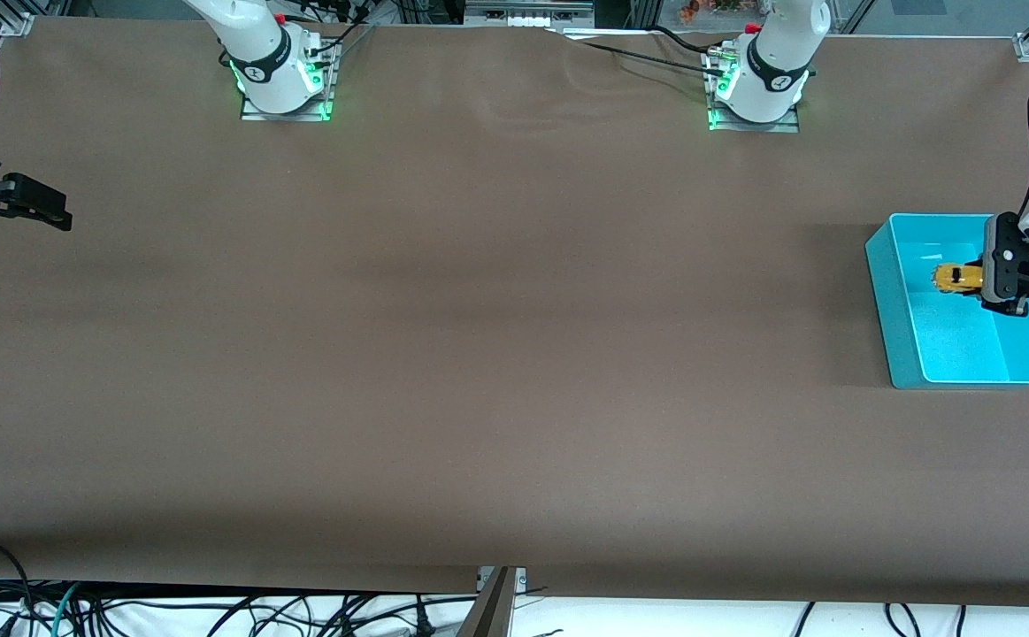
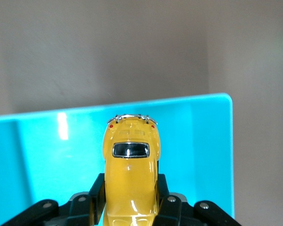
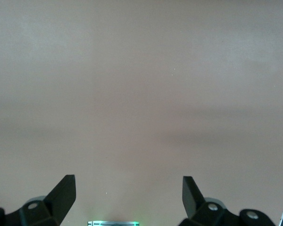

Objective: Wind and store yellow beetle car
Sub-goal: 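Carry the car into the cyan bin and open the left gripper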

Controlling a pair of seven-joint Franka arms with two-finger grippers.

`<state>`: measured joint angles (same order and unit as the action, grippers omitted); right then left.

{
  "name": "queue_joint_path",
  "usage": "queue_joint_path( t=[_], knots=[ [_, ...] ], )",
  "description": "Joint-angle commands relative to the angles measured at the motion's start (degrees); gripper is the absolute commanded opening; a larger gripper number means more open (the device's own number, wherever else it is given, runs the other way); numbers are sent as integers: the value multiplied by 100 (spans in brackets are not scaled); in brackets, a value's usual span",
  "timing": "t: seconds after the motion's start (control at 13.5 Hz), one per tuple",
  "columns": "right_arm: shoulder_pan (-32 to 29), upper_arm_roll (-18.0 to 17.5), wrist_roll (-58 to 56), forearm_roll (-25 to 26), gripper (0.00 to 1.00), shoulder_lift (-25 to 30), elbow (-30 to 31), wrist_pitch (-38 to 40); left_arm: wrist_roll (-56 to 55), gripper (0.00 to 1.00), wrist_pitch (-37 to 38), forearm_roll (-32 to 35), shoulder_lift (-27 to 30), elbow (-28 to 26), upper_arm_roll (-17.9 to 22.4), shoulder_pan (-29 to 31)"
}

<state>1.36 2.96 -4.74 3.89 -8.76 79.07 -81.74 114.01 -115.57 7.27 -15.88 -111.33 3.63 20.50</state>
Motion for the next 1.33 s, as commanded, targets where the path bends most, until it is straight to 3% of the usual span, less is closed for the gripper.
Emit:
queue_joint_path(
  t=[0.0, 0.52, 0.59, 0.66, 0.96, 1.26],
  knots=[
    [-21, -14, 87, -20, 100, 50, 38, 35, 131, 0, -806, 178, 85, -730, -56, 366],
    [-4, -23, 131, -20, 100, 50, 38, 27, 78, 1, -1723, 345, -363, -1470, -38, 824],
    [-4, -23, 140, -20, 100, 50, 38, 26, 78, 56, -1785, 345, -433, -1470, -38, 841],
    [-4, -15, 140, -20, 100, 50, 38, 26, 78, 100, -1811, 337, -494, -1470, -29, 850],
    [-13, -23, 140, -20, 100, 42, 38, -9, 78, 100, -1803, 337, -522, -1444, -29, 886],
    [-13, -14, 140, -20, 100, 41, 38, -9, 121, 100, -1506, 337, -13, -962, -73, 518]
  ],
)
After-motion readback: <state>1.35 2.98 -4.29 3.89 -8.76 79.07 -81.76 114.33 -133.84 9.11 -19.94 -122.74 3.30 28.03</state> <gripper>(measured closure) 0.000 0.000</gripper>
